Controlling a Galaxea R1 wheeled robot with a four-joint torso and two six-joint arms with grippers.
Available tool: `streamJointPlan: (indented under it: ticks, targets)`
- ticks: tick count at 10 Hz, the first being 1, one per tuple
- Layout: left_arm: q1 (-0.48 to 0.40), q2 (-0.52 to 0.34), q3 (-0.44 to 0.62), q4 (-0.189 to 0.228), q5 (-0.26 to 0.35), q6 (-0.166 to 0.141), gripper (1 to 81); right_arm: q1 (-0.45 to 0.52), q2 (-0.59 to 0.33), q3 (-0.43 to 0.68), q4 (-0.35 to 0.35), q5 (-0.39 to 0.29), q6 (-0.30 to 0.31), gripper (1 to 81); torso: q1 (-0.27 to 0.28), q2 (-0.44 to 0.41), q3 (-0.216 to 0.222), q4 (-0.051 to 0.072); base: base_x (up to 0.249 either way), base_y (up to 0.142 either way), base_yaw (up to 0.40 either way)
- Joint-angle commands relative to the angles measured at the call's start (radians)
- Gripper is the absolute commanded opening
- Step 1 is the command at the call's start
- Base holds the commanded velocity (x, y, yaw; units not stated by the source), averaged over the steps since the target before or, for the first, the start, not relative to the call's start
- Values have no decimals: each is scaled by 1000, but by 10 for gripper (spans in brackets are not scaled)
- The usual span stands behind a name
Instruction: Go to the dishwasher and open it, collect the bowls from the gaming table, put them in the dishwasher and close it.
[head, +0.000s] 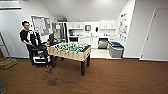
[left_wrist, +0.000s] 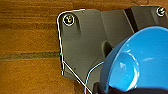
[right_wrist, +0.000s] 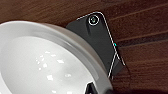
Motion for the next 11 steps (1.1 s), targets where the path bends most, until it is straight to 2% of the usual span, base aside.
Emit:
streamJointPlan:
  ticks: [1,2,11]
  targets:
    - [-54,-7,-2,9,51,0,10,49,-24,1,-12,-40,-2,10,0,0,0,0,153,0,0]
    - [-54,-7,-2,9,51,0,10,49,-22,-1,-14,-42,-2,10,0,0,0,0,153,0,0]
    - [-52,-4,-2,9,51,0,10,48,-19,-6,-12,-40,-2,10,0,0,0,0,144,-83,0]
